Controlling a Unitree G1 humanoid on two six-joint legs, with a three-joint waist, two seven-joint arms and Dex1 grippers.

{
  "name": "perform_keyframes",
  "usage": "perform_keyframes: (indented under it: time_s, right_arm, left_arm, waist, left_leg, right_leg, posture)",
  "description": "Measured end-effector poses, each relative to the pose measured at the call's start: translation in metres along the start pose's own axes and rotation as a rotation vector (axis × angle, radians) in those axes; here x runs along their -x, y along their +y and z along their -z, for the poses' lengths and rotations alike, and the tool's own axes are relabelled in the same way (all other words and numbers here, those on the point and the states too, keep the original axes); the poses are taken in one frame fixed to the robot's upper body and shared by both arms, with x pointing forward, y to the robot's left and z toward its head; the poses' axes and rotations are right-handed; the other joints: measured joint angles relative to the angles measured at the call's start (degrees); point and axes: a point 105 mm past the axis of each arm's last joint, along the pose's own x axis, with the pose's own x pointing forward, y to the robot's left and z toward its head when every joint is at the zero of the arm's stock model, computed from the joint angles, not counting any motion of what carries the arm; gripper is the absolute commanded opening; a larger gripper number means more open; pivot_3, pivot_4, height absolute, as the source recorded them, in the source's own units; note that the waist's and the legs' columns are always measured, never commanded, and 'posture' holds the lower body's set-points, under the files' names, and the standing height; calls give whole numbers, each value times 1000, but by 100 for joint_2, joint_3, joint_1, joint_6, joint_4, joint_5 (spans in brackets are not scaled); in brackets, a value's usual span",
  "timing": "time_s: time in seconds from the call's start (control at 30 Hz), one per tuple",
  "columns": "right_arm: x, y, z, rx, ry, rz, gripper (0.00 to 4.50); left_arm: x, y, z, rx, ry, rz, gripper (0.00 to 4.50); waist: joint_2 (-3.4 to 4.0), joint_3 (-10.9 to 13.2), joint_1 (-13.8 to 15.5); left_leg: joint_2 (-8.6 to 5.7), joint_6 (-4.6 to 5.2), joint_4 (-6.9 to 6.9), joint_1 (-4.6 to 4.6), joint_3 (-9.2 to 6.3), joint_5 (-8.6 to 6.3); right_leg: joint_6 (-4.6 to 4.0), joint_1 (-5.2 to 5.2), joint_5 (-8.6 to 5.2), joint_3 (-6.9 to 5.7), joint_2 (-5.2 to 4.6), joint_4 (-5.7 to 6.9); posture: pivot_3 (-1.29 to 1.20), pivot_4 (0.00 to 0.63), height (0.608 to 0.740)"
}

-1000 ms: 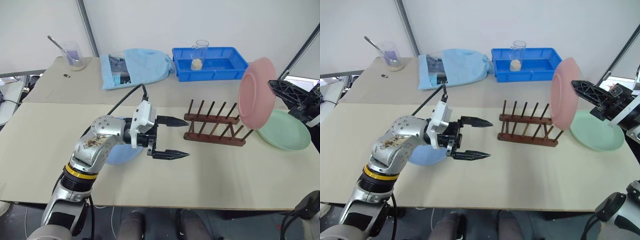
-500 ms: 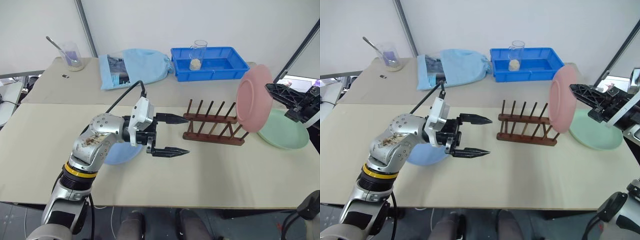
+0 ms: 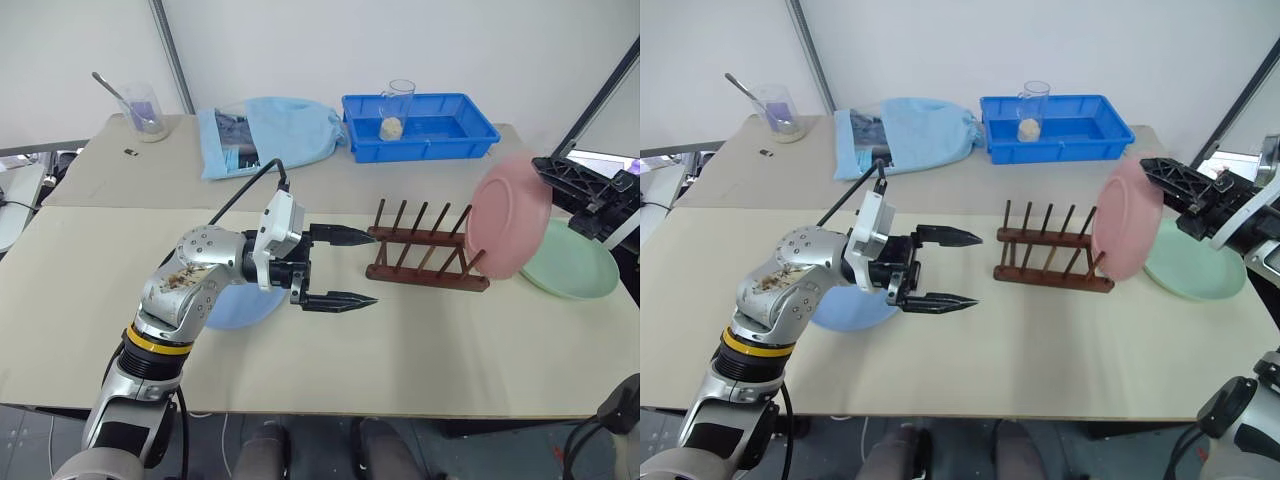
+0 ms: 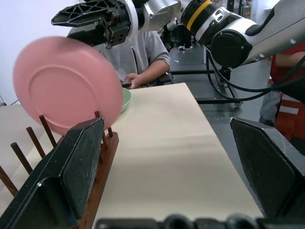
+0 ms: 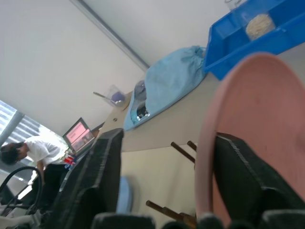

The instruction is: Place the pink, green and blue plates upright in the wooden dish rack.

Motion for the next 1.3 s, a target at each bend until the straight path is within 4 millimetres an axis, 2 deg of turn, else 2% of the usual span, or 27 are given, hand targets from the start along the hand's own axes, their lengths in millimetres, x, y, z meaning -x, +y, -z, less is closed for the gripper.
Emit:
perform_keyframes:
  time_s: [0.03, 0.23, 0.3, 0.37, 0.4, 0.43, 0.5, 0.6, 0.7, 0.8, 0.97, 1.13, 1.17, 1.3]
  right_arm:
    - [1, -2, -3, 12, -16, 14, 4474]
    - [13, -4, -31, 115, -94, 90, 4474]
    - [19, -9, -37, 194, -93, 140, 4474]
    - [31, -16, -37, 347, -38, 215, 4474]
    - [35, -19, -34, 422, 5, 244, 4474]
    - [43, -25, -26, 557, 92, 284, 4474]
    - [49, -36, -7, 704, 238, 300, 4474]
    - [59, -63, 28, 946, 479, 310, 4474]
    - [66, -89, 55, 1099, 663, 299, 4474]
    - [62, -110, 61, 1179, 708, 326, 4474]
    - [39, -141, 69, 1190, 724, 377, 4474]
    - [30, -158, 72, 1184, 771, 413, 4474]
    - [28, -161, 70, 1177, 768, 433, 3929]
    - [25, -167, 72, 1128, 768, 461, 2584]
  left_arm:
    - [0, 0, 0, 1, 0, 0, 4500]
    - [-1, -1, -1, 8, -8, 5, 4500]
    - [-1, -1, -1, 8, -9, 4, 4500]
    - [-2, -1, -1, 19, -3, -3, 4500]
    - [-2, 0, 0, 22, 1, -9, 4500]
    - [-2, 1, 0, 29, 7, -12, 4500]
    - [-1, 2, 2, 33, 27, -20, 4500]
    - [-4, 2, 5, 13, 55, -15, 4500]
    - [-9, -3, 4, -17, 65, 5, 4500]
    - [-12, -8, 3, -46, 77, 29, 4500]
    - [-14, -17, 1, -81, 82, 67, 4500]
    - [-14, -21, 0, -88, 77, 75, 4500]
    - [-14, -22, -1, -91, 76, 78, 4500]
    - [-14, -24, -1, -95, 80, 80, 4500]
  waist:
    - [0, 0, 0]
    - [0, 0, 1]
    - [1, 0, 7]
    - [1, 0, 25]
    - [1, 0, 20]
    - [2, -1, 27]
    - [2, -1, 10]
    - [2, -1, -19]
    - [3, -1, -30]
    - [2, 1, -59]
    - [-2, 3, -161]
    - [-1, 2, -172]
    - [-1, 3, -178]
    - [-1, 3, -173]
  left_leg:
    - [0, 0, 0, 0, 0, 0]
    - [0, 0, 0, 0, 1, 0]
    - [0, 0, 0, 0, 2, 0]
    - [-1, 0, -1, -1, 1, 0]
    - [-1, 0, -1, 0, 2, 0]
    - [-3, 0, -3, -1, 1, 0]
    - [-3, 0, -2, 1, 2, -1]
    - [-3, 0, 0, 7, 12, -1]
    - [-5, -2, 5, 16, 22, 0]
    - [-7, -3, 7, 34, 36, 1]
    - [-9, -3, 6, 51, 49, 2]
    - [-12, -2, -1, 51, 60, 2]
    - [-12, -2, -2, 50, 65, 1]
    - [-15, -1, 0, 51, 71, 1]
  right_leg:
    - [0, -1, 0, 0, 0, 0]
    - [-1, -1, -1, 1, 0, 0]
    - [-1, -1, -2, 1, 0, 0]
    - [1, -1, -7, 1, -1, -1]
    - [5, -1, -9, 1, -1, -1]
    - [10, -1, -10, 1, -1, -1]
    - [15, 1, -12, 2, -1, 1]
    - [13, 0, -13, 13, -1, 5]
    - [14, 0, -8, 24, -1, 10]
    - [9, 3, 1, 41, 1, 10]
    - [11, 11, 7, 82, 18, 11]
    - [15, 8, 7, 107, 22, 8]
    - [19, 8, 9, 112, 22, 4]
    - [27, 10, 13, 123, 22, 3]
  posture:
    - [0, 150, 737]
    - [0, 150, 737]
    - [0, 150, 737]
    - [0, 150, 737]
    - [0, 150, 737]
    - [0, 150, 737]
    - [0, 150, 737]
    - [0, 150, 737]
    - [0, 150, 737]
    - [0, 150, 737]
    - [0, 150, 737]
    - [0, 150, 737]
    - [0, 150, 737]
    - [0, 150, 737]
